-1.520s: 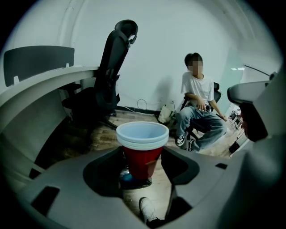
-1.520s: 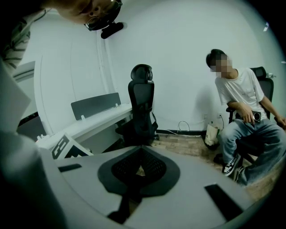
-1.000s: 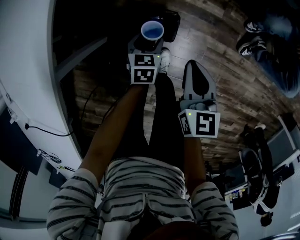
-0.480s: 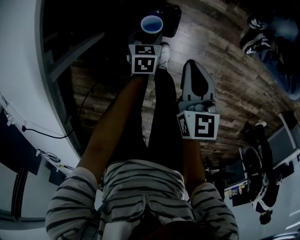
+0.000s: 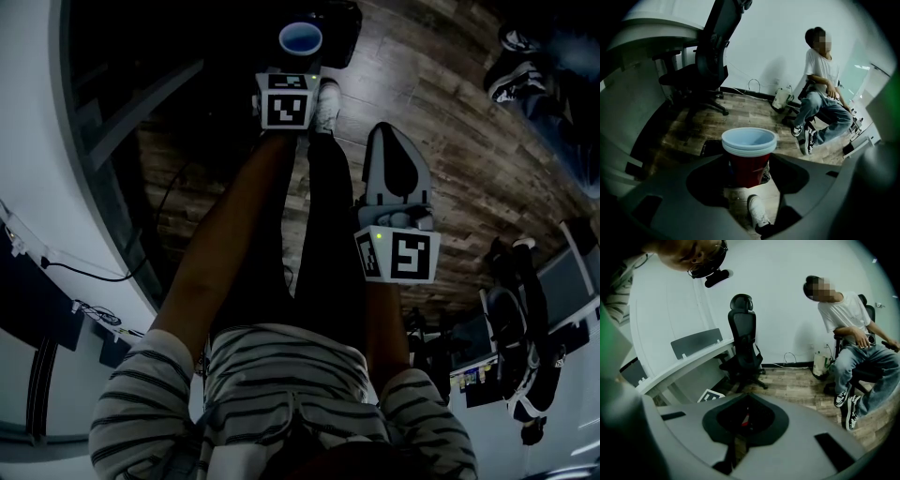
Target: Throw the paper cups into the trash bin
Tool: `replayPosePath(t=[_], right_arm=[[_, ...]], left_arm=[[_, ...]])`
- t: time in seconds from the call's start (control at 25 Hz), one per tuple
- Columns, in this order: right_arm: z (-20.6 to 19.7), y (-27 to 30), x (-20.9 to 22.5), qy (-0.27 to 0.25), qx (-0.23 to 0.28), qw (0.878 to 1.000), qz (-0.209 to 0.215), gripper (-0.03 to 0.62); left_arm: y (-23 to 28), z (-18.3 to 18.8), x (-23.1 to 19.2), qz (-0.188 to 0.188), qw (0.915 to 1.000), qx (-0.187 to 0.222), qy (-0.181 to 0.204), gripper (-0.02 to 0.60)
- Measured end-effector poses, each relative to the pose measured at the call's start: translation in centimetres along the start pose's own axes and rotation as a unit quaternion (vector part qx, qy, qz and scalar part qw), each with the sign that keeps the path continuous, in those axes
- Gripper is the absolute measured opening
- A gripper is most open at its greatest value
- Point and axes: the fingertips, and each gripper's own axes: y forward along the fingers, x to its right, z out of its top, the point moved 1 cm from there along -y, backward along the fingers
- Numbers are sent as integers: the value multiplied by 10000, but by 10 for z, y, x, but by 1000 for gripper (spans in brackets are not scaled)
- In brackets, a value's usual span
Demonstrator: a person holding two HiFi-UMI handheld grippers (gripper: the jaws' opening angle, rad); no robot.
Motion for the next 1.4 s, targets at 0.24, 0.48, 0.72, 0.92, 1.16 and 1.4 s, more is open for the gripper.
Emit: replayPosePath(t=[0.24,0.48,0.72,0.92,1.16,1.4], right_arm=[[-7,1,-1,11,-63,10000,18,9],[-8,5,1,55,-96,9999,-8,9],[-11,7,3,83,-136,9999,-29,9],[-12,7,5,95,-144,9998,-61,11],[-10,7,7,126,-113,9998,-102,9],[-5,9,5,105,-79,9999,-91,9]], left_arm=[[13,-5,-2,-105,9997,-120,-173,279],[25,-8,-9,-97,9994,-270,-212,279],[33,-8,-13,-131,9987,-338,-354,280],[35,-7,-13,-111,9985,-344,-409,279],[30,-10,-12,-40,9983,-387,-436,279],[24,-3,-12,-82,9984,-274,-483,270]])
